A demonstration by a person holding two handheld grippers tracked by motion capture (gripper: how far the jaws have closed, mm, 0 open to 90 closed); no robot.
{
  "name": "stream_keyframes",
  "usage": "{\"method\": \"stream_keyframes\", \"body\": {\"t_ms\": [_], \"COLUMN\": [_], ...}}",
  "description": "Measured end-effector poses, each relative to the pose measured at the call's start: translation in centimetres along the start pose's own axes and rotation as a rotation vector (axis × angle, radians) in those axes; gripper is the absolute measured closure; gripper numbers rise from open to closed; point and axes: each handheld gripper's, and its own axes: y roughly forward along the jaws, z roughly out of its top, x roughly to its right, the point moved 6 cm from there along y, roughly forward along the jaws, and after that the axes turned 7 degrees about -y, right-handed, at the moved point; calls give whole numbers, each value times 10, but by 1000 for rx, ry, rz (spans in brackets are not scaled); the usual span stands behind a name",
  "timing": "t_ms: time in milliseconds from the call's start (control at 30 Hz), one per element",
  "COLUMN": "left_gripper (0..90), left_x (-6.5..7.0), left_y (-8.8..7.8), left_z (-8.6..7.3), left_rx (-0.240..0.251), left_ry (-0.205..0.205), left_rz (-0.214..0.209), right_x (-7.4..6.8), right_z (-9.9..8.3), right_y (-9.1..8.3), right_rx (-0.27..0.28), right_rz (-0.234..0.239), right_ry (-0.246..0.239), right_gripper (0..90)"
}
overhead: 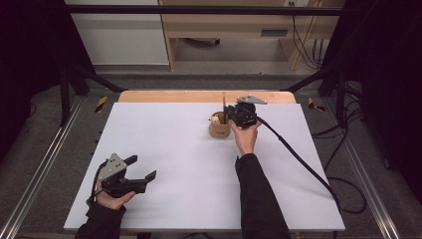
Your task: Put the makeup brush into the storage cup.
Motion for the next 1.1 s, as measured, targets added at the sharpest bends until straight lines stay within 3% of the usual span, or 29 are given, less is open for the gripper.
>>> {"method": "stream_keyframes", "body": {"t_ms": [233, 700, 833, 900, 1100], "left_gripper": [110, 110, 109, 109, 107], "left_x": [0, 1, 1, 1, 0], "left_y": [0, 1, 1, 1, 1], "left_z": [0, -1, -1, -1, -1], "left_rx": [-1, -2, -1, -2, -3], "left_ry": [0, -5, -6, -6, -7], "left_rz": [1, 0, 1, -1, -2], "right_x": [-4, -29, -34, -37, -39], "right_z": [3, 8, 1, -5, -14], "right_y": [-11, -53, -62, -67, -80], "right_rx": [17, 60, 43, 16, 1], "right_rz": [28, 151, 165, 175, 196], "right_ry": [-17, -95, -139, -141, -140], "right_gripper": [729, 333, 256, 205, 120]}}
